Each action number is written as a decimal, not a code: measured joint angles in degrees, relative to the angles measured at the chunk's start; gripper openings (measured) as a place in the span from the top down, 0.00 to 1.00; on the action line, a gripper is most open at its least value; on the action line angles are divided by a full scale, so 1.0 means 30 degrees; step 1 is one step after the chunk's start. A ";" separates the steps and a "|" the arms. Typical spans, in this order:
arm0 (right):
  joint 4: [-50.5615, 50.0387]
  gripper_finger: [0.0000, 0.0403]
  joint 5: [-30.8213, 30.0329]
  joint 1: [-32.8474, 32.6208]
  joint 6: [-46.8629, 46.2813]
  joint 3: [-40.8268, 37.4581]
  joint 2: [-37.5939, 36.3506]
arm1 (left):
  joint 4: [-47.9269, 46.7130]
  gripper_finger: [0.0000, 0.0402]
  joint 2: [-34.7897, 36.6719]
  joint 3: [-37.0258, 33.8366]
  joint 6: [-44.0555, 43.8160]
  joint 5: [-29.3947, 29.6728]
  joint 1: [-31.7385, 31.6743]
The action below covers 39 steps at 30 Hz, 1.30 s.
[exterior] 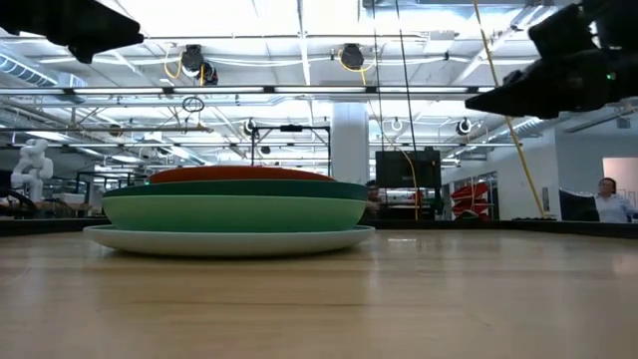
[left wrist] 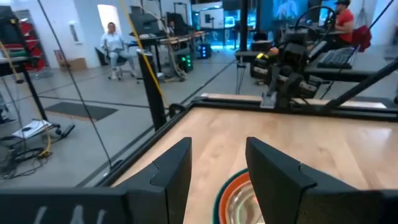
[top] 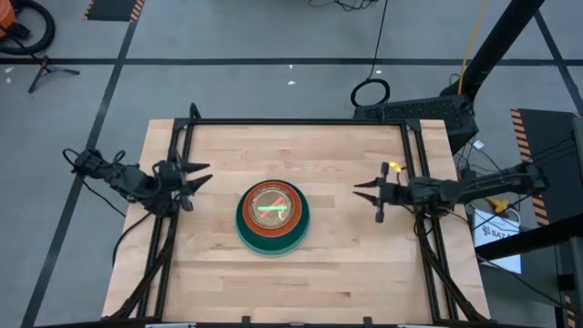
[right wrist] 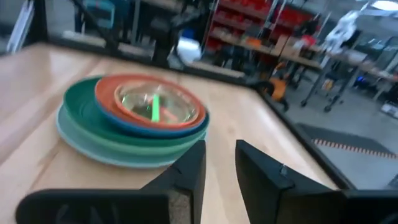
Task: Stack plastic plates
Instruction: Return to Home Position
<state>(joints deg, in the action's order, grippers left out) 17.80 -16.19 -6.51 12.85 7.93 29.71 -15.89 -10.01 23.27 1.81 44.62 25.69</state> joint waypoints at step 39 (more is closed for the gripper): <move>-0.3139 0.94 0.2979 0.0026 0.1090 -0.2340 -0.9869 | 0.6905 0.60 -0.0048 -0.7570 -0.3060 -0.0884 -0.1311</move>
<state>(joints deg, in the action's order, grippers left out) 8.38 -7.26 -6.44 16.12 0.91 0.10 4.82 -10.16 0.56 -7.37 41.97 21.76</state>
